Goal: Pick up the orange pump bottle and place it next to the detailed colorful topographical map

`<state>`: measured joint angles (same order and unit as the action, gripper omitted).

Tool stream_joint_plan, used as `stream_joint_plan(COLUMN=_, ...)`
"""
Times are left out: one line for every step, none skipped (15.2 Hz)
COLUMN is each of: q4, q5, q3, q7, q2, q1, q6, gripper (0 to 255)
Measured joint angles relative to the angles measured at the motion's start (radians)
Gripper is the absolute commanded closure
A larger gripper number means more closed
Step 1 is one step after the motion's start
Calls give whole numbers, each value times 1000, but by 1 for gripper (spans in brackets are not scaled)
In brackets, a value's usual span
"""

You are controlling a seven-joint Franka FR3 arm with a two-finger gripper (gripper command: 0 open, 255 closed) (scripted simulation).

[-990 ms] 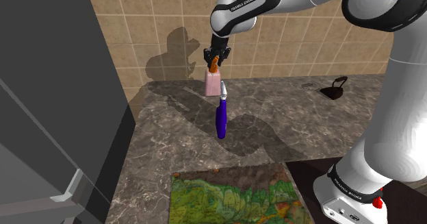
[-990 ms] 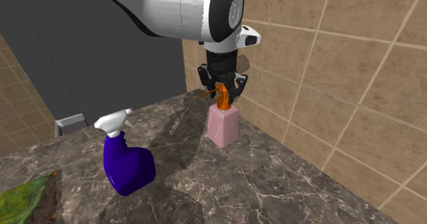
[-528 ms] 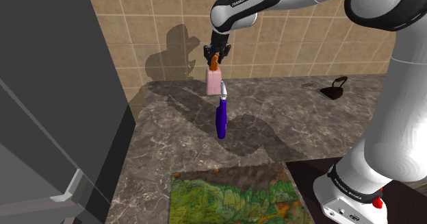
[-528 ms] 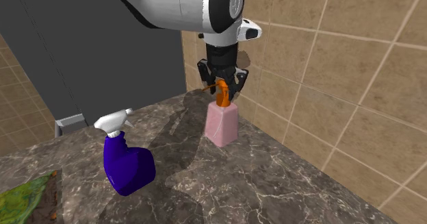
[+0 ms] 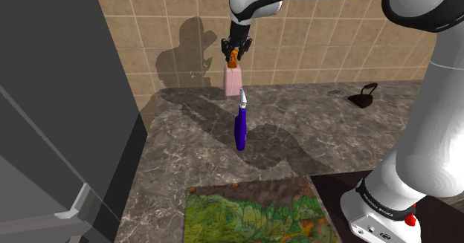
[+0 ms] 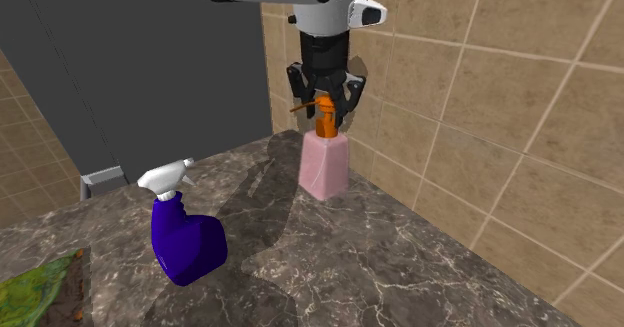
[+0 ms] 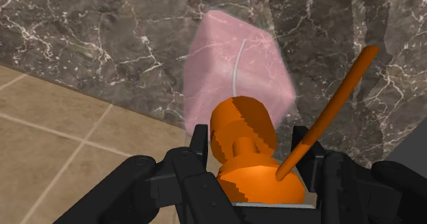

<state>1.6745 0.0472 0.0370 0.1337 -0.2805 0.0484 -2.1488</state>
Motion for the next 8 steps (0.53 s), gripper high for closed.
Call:
stream_joint_plan(q4=-11, q5=-1, q3=0, q7=2, q2=1, q1=-1, q6=12, gripper=255)
stream_joint_plan(q4=-22, q5=-1, q3=0, q7=1, q2=3, q1=0, q6=26, gripper=255)
stream_joint_plan(q4=-33, q5=0, q3=1, q7=-1, q2=5, q1=1, q6=37, gripper=255)
stream_joint_plan(q4=-40, q5=-1, q3=1, q7=1, q2=8, q1=1, q6=48, gripper=255)
stream_joint_plan(q4=-50, q5=-1, q3=1, q7=1, q2=11, q1=1, q6=61, gripper=255)
stream_joint_plan(q4=-65, q5=-2, q3=1, q7=3, q2=12, q1=0, q6=76, gripper=255)
stream_joint_plan(q4=-73, q5=-3, q3=1, q7=4, q2=14, q1=0, q6=87, gripper=255)
stream_joint_plan(q4=-82, q5=-3, q3=1, q7=4, q2=17, q1=0, q6=98, gripper=255)
